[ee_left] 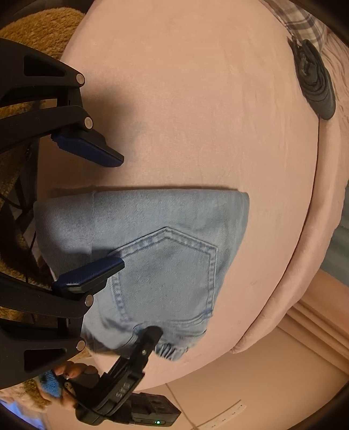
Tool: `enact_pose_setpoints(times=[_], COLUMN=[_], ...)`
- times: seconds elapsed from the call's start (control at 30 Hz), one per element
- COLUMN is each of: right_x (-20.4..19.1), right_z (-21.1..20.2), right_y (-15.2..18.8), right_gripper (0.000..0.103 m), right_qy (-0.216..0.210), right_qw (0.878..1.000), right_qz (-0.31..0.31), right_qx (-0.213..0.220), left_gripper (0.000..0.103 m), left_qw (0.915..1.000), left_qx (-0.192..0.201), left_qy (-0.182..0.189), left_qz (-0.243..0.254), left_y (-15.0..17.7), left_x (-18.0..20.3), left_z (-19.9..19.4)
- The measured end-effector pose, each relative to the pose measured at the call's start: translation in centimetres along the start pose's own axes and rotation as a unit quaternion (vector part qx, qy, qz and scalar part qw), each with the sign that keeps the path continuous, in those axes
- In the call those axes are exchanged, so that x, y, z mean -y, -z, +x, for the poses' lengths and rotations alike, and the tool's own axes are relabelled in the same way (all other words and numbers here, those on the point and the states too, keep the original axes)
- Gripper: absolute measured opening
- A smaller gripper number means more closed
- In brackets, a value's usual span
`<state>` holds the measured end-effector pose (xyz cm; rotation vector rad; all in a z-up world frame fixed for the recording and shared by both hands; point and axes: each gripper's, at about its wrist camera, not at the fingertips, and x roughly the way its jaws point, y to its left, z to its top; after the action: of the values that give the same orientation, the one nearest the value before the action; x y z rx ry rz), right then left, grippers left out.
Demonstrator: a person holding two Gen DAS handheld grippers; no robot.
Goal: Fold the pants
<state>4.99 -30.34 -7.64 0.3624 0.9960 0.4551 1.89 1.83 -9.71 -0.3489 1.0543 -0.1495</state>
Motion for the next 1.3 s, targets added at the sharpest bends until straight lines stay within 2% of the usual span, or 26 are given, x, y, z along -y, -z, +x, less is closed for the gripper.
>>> enact_pose_setpoints(times=[0.03, 0.07, 0.1, 0.23, 0.3, 0.4, 0.47, 0.57, 0.6, 0.67, 0.73, 0.8, 0.83, 0.93, 1.0, 1.03, 1.07, 1.13, 1.17, 1.2, 1.23, 1.3], right_x=[-0.4, -0.9, -1.5, -3.1, -4.2, -3.8, -2.8, -0.8, -0.3, 0.1, -0.2, -0.3, -0.5, -2.4, -4.6, -5.7, -7.1, -8.8, -9.8, -10.4, -11.1, -12.6], right_z=[-0.2, -0.7, -1.3, -3.5, -4.6, -5.9, -5.5, -3.6, -2.6, -2.6, -2.5, -2.8, -3.1, -5.1, -6.0, -6.1, -5.8, -4.4, -3.0, -1.7, -0.5, 2.8], right_y=[0.1, 0.3, 0.3, 0.0, -0.1, 0.0, 0.2, 0.5, 0.9, 1.1, 0.6, 0.0, -0.2, -0.9, -1.5, -1.8, -2.1, -2.5, -2.8, -2.9, -2.9, -2.9], right_gripper=[0.042, 0.034, 0.032, 0.031, 0.031, 0.031, 0.031, 0.031, 0.032, 0.033, 0.038, 0.049, 0.049, 0.05, 0.051, 0.051, 0.051, 0.048, 0.038, 0.022, 0.016, 0.014], right_qy=[0.003, 0.004, 0.006, -0.015, 0.004, 0.029, 0.049, 0.105, 0.113, 0.11, 0.112, 0.138, 0.147, 0.169, 0.163, 0.151, 0.128, 0.086, 0.07, 0.059, 0.055, 0.043], right_qw=[1.0, 1.0, 1.0, 0.998, 0.996, 0.995, 0.995, 0.993, 0.992, 0.993, 0.993, 0.99, 0.989, 0.984, 0.982, 0.982, 0.983, 0.986, 0.987, 0.987, 0.987, 0.985], right_qz=[-0.006, -0.014, -0.018, -0.006, -0.021, -0.023, -0.016, -0.01, -0.009, -0.007, -0.012, -0.01, -0.011, -0.035, -0.066, -0.082, -0.102, -0.122, -0.13, -0.141, -0.149, -0.165], right_qx=[0.002, 0.01, 0.02, 0.06, 0.083, 0.095, 0.09, 0.059, 0.047, 0.051, 0.041, 0.02, 0.018, 0.048, 0.07, 0.075, 0.079, 0.072, 0.059, 0.048, 0.036, -0.001], left_gripper=[0.068, 0.068, 0.068, 0.068, 0.068, 0.068, 0.068, 0.068, 0.068, 0.068, 0.068, 0.068, 0.068, 0.053, 0.039, 0.034, 0.026, 0.023, 0.023, 0.023, 0.023, 0.023], left_qw=[1.0, 1.0, 1.0, 0.9997, 0.9995, 0.9994, 0.9996, 0.9998, 0.9997, 0.9996, 0.9996, 0.9996, 0.9997, 0.9991, 0.9979, 0.9973, 0.9973, 0.9976, 0.9977, 0.9978, 0.9978, 0.9976], left_qx=[0.0, 0.0, 0.001, 0.011, 0.018, 0.023, 0.015, -0.001, -0.005, -0.011, -0.01, -0.005, -0.003, 0.003, 0.01, 0.013, 0.011, 0.017, 0.018, 0.017, 0.017, 0.011], left_qy=[0.0, 0.001, 0.002, 0.018, 0.023, 0.022, 0.019, 0.02, 0.022, 0.025, 0.028, 0.027, 0.026, 0.043, 0.064, 0.07, 0.07, 0.064, 0.061, 0.06, 0.062, 0.068], left_qz=[0.002, 0.005, 0.006, 0.01, 0.013, 0.014, 0.012, 0.008, 0.005, 0.0, -0.001, 0.002, 0.003, 0.005, 0.009, 0.015, 0.019, 0.022, 0.022, 0.02, 0.016, 0.012], left_y=[0.1, 0.1, 0.1, 0.2, 0.2, 0.4, 0.5, 0.8, 0.9, 1.0, 1.1, 1.2, 1.3, 1.4, 1.5, 1.7, 1.9, 2.3, 2.5, 2.7, 2.8, 2.9], left_x=[0.1, 0.2, 0.3, 0.5, 0.7, 0.6, 0.3, -0.1, -0.3, -0.7, -0.8, -0.4, -0.4, -0.1, 0.2, 0.4, 0.7, 0.8, 0.8, 0.7, 0.6, 0.2], left_z=[-0.1, -0.2, -0.4, -1.4, -2.1, -2.4, -2.0, -0.9, -0.7, -0.1, -0.1, -0.4, -0.5, -1.2, -1.6, -1.6, -1.4, -1.0, -0.8, -0.6, -0.6, -0.8])
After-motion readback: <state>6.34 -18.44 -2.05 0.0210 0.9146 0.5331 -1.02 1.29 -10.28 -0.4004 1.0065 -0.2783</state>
